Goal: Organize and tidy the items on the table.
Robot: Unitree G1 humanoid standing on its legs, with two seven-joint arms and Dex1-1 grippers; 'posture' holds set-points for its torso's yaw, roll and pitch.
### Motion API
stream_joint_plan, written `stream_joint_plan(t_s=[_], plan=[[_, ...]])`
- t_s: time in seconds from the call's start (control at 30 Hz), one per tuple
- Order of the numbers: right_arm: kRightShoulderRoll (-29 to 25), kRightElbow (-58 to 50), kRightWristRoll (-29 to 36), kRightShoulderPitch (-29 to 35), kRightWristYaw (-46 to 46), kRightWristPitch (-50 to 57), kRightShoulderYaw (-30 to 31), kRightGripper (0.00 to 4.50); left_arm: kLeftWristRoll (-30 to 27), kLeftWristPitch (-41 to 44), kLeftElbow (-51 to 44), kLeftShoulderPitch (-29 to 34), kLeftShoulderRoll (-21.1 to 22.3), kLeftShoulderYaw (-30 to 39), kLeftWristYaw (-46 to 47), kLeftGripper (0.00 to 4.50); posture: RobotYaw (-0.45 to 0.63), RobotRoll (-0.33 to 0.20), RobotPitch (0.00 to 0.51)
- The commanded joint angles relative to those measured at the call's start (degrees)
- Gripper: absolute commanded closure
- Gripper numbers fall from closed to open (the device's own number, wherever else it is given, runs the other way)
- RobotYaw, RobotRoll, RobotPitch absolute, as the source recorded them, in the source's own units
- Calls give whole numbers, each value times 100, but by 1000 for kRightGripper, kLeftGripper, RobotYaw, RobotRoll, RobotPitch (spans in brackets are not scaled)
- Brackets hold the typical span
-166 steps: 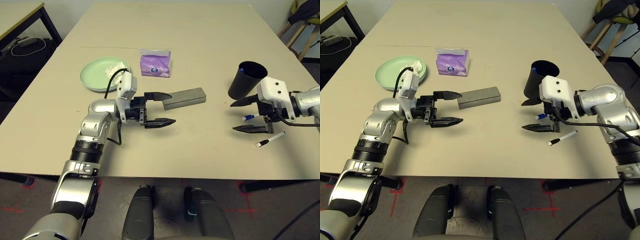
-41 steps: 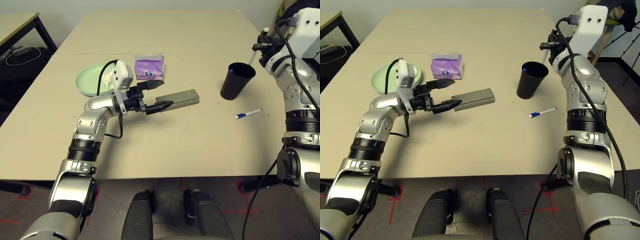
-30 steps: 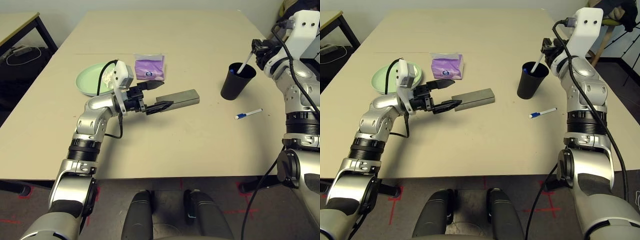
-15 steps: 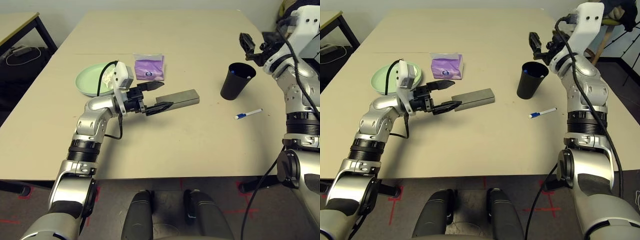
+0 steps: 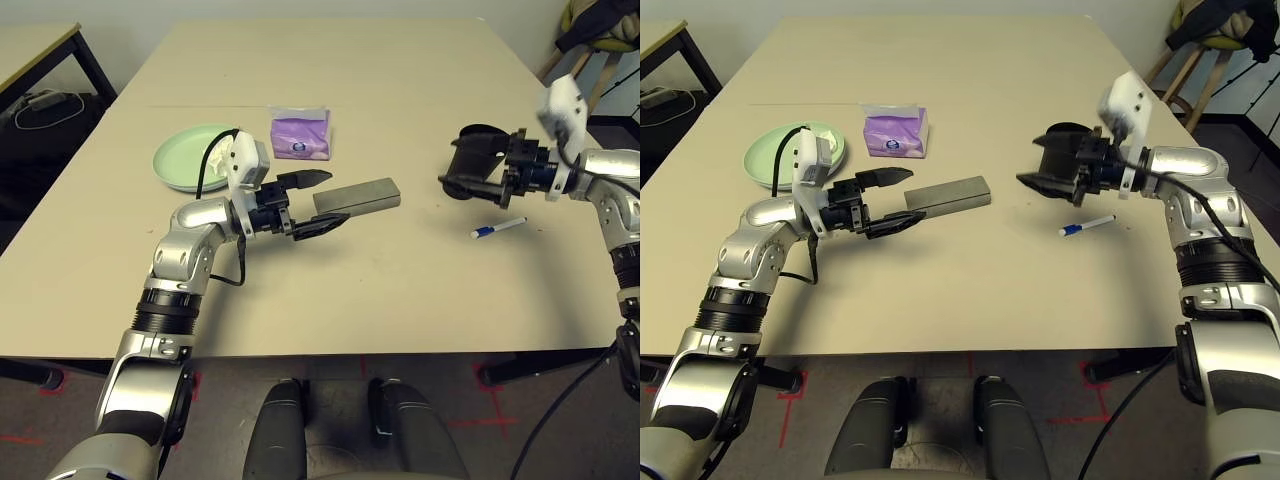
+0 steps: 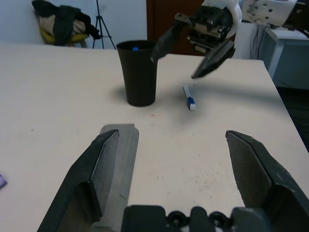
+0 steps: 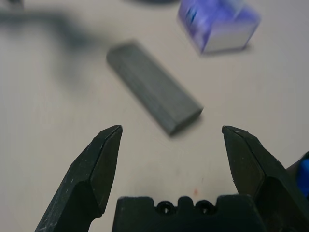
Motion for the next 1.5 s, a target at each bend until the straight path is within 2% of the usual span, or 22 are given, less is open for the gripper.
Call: stream_joint_plan(t_s=[0.03,0.17,0.43,0.7,1.13,1.5], plan=[[-244,512,-655,-255,279,-659,411,42,-8,-2,-105,83,3,-134,-65,0,154,0,202],[-379,1256,-1411,-683,446,-1523,917,42,-33,36,-239,140,-53,-134,50,0,168,0,208],[-344,2333,-2160,-1452,931,-2919,1412,42,-56,141,-549,374,17,-78,215,0,198,0,221],[-305,2870,-2879,-1868,961,-3885,1827,42,-94,205,-715,505,40,-62,337,0,217,0,236],[-231,3235,-3737,-2209,424,-4552,2270,42,-171,269,-838,559,107,-50,492,0,237,0,242],[-237,3341,-3894,-2151,600,-4414,2242,42,-177,250,-825,555,141,-44,536,0,241,0,238]])
